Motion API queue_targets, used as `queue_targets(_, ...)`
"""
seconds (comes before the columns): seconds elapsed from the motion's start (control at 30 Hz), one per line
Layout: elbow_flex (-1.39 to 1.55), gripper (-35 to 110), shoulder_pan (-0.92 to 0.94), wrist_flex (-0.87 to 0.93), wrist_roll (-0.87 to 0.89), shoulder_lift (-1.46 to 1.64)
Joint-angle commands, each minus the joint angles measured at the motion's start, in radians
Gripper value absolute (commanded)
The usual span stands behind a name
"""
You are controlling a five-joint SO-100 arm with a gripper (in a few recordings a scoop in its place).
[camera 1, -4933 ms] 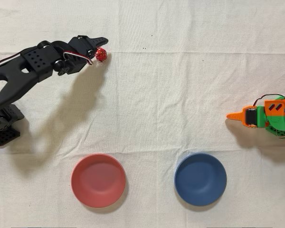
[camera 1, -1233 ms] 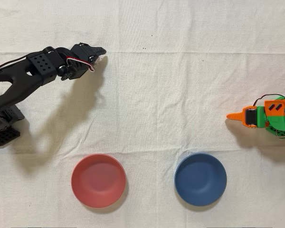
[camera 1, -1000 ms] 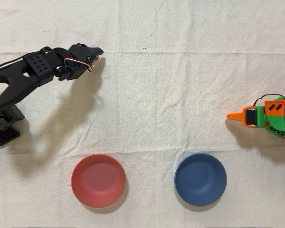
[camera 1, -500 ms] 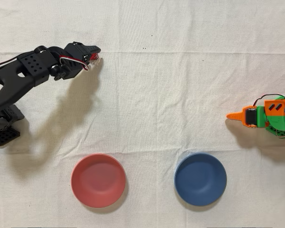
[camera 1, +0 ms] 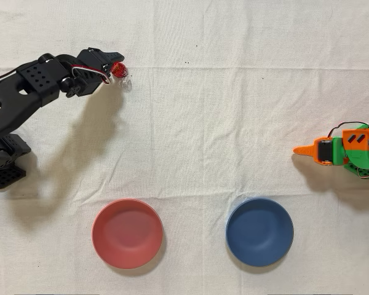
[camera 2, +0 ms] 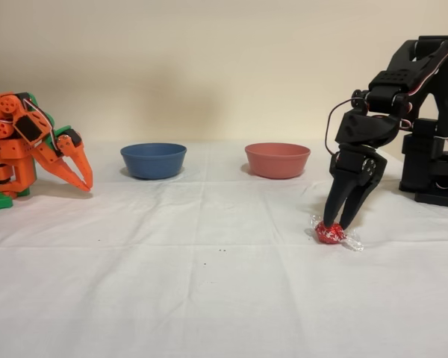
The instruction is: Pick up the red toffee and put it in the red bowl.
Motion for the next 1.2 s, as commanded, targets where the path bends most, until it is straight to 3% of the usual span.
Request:
queue_targets(0.0, -0.049, 24, -0.017, -0.017, -0.005, 0.035)
queue_targets(1.17, -0.048, 24, 0.020, -0.061, -0.046, -0.028)
